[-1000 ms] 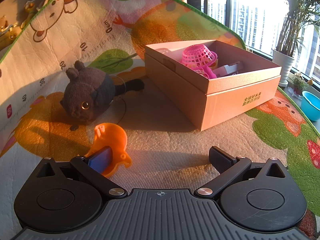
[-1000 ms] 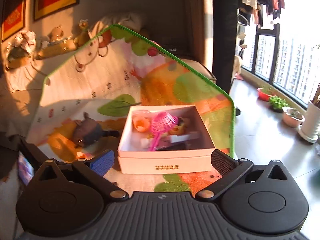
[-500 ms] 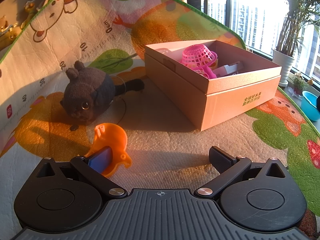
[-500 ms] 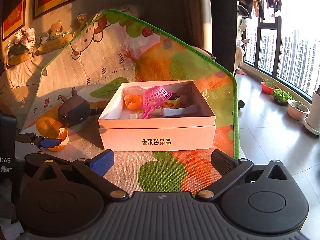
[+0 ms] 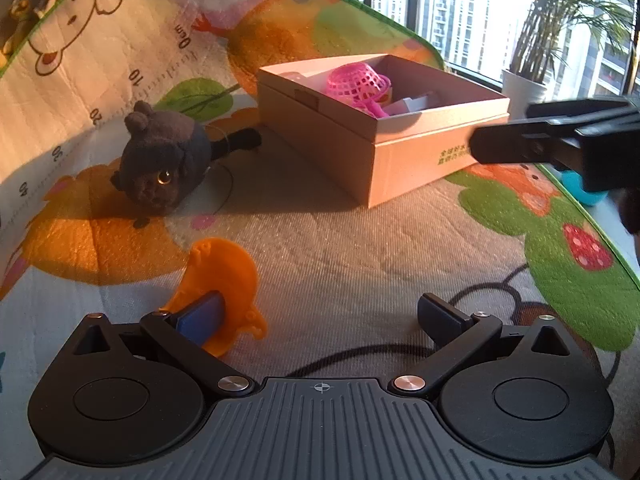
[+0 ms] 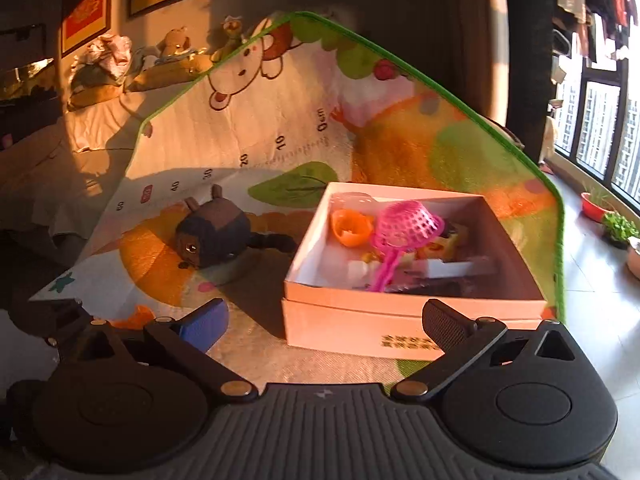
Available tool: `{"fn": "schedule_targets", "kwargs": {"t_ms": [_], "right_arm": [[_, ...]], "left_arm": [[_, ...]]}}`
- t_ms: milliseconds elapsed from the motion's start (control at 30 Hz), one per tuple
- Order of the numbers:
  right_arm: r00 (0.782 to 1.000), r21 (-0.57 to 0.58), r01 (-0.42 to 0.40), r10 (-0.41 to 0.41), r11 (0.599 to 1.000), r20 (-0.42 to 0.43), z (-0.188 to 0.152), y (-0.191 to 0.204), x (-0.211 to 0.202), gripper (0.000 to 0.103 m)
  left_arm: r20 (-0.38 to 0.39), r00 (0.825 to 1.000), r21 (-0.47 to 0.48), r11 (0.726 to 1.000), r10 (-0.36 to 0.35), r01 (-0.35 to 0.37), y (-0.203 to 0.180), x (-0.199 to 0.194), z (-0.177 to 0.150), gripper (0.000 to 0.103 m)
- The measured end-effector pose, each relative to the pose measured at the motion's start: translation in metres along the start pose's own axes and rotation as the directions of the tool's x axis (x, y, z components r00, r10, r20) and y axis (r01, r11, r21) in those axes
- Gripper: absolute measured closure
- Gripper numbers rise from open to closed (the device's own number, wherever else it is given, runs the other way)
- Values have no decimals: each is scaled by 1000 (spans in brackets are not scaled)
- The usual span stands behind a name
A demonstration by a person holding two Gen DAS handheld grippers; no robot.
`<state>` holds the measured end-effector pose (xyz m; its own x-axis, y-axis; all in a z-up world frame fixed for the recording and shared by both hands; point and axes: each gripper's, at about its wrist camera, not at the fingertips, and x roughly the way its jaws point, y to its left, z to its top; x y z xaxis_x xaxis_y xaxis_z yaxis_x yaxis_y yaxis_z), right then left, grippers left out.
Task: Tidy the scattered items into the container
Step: 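Reach the right tool toward the dark plush toy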
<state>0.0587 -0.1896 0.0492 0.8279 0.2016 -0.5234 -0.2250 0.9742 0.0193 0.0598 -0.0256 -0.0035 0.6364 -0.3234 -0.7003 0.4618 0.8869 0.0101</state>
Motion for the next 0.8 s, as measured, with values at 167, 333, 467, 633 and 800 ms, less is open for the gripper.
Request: {"fn": "schedule_targets", "kwargs": {"t_ms": [167,333,467,633,800], "right_arm": [[997,-76,-82,82,994,0,20,36,21,0],[992,-94,-123,120,988,-41,44,66,67,0],[990,-30,-109,105,994,-98,55,75,117,0],[989,-6,-82,80,997,-128,64,89,162,0],[982,-58,-36,24,998,-188,60,106,190,20]], "left_arm": [[91,996,-71,997,-21,27,15,-37,-22,0],[217,972,-15,996,90,-89,20,-68,-34,0],[165,970,-96,981,180,-166,35,-67,-29,0],[156,953,-207,952,259,-225,64,-79,-36,0],[203,947,-291,939,249,-184,79,-85,-49,0]]}}
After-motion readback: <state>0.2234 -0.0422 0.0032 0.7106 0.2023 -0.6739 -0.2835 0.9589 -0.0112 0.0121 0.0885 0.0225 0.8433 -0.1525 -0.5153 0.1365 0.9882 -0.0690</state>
